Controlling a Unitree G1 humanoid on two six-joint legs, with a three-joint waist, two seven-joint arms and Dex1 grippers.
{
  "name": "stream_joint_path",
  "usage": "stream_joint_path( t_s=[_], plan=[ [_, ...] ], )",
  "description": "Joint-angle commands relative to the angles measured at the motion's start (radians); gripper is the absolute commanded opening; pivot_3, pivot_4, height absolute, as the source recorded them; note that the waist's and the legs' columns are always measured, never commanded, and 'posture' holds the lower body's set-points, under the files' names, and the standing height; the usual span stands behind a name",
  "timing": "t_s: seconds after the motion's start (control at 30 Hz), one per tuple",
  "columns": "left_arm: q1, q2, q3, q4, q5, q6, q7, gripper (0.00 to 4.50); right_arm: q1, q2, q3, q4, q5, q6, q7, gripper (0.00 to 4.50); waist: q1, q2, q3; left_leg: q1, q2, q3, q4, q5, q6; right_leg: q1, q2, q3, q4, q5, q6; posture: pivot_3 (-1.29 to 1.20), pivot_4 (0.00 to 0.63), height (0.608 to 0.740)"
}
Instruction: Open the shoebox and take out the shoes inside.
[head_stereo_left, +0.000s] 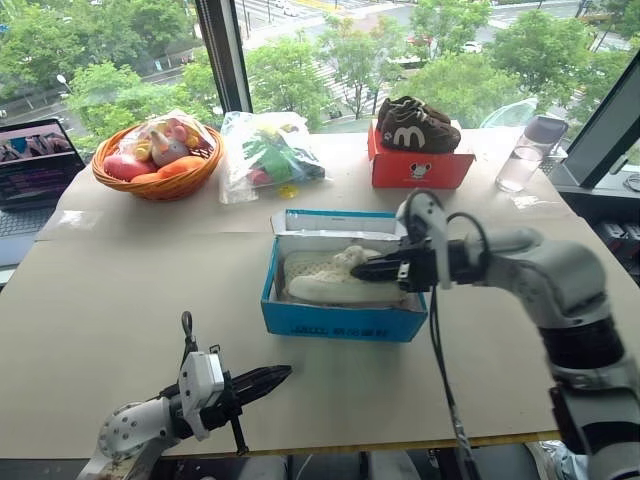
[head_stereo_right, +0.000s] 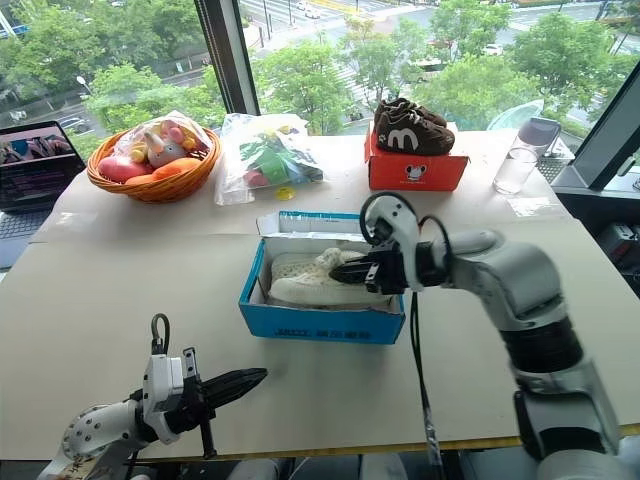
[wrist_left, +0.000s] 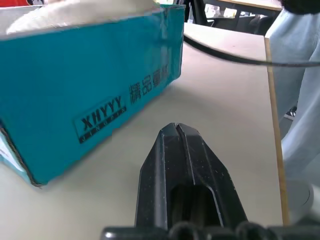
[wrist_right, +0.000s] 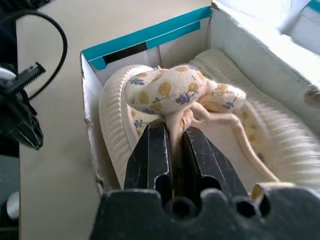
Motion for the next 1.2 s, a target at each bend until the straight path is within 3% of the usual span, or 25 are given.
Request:
stream_joint_path(
  t_s=[0.03, 0.33, 0.53, 0.63, 0.87, 1.03, 1.2],
  plan=[
    [0.007, 0.007, 0.003, -0.022, 0.002, -0.006, 0.002, 0.0, -0.03, -0.058, 0.02, -0.064, -0.074, -0.113, 0.031, 0.37, 0.0, 0.0, 0.0, 0.0, 0.0, 0.0, 0.0, 0.0, 0.0, 0.0, 0.0, 0.0, 0.0, 0.0, 0.0, 0.0, 0.15, 0.74],
    [0.007, 0.007, 0.004, -0.012, 0.011, -0.014, 0.002, 0.0, -0.117, -0.016, -0.106, -0.003, -0.042, -0.065, -0.061, 0.37, 0.005, 0.0, 0.0, 0.0, 0.001, 0.001, 0.0, 0.0, 0.0, 0.0, 0.0, 0.0, -0.001, 0.001, 0.001, 0.0, 0.15, 0.74],
    [-0.003, 0.005, 0.003, 0.008, 0.015, -0.022, -0.007, 0.0, -0.102, 0.066, -0.28, 0.023, 0.087, 0.056, -0.154, 0.37, 0.012, 0.0, 0.0, -0.001, 0.0, 0.001, 0.0, 0.0, 0.0, 0.0, 0.0, 0.0, -0.001, 0.005, -0.006, 0.0, 0.15, 0.74],
    [-0.003, 0.005, 0.002, 0.016, 0.016, -0.028, -0.012, 0.0, -0.074, 0.043, -0.357, 0.074, 0.072, 0.054, -0.205, 0.37, 0.015, 0.0, 0.0, -0.001, 0.0, 0.001, 0.001, 0.0, 0.0, 0.001, 0.0, 0.0, -0.001, 0.005, -0.006, 0.0, 0.15, 0.74],
    [0.0, 0.004, 0.004, 0.042, 0.017, -0.042, -0.032, 0.0, 0.117, -0.029, -0.48, 0.145, -0.067, -0.086, -0.339, 0.37, 0.014, 0.0, 0.0, -0.001, -0.001, 0.002, 0.001, 0.0, 0.0, 0.001, 0.0, 0.001, -0.002, 0.005, -0.004, 0.0, 0.15, 0.74],
    [-0.011, 0.01, 0.004, 0.063, 0.016, -0.048, -0.047, 0.0, 0.26, -0.111, -0.436, 0.184, -0.291, -0.222, -0.478, 0.37, 0.005, 0.001, 0.0, 0.0, 0.0, 0.005, 0.0, 0.0, 0.0, 0.0, 0.0, 0.004, -0.001, 0.005, -0.004, 0.0, 0.15, 0.74],
    [-0.019, 0.011, 0.005, 0.077, 0.016, -0.052, -0.06, 0.0, 0.356, -0.153, -0.4, 0.227, -0.419, -0.275, -0.541, 0.37, 0.003, 0.001, 0.0, 0.002, 0.0, 0.009, 0.001, 0.0, 0.0, 0.001, 0.0, 0.007, -0.001, 0.002, 0.002, 0.0, 0.15, 0.74]
  ],
)
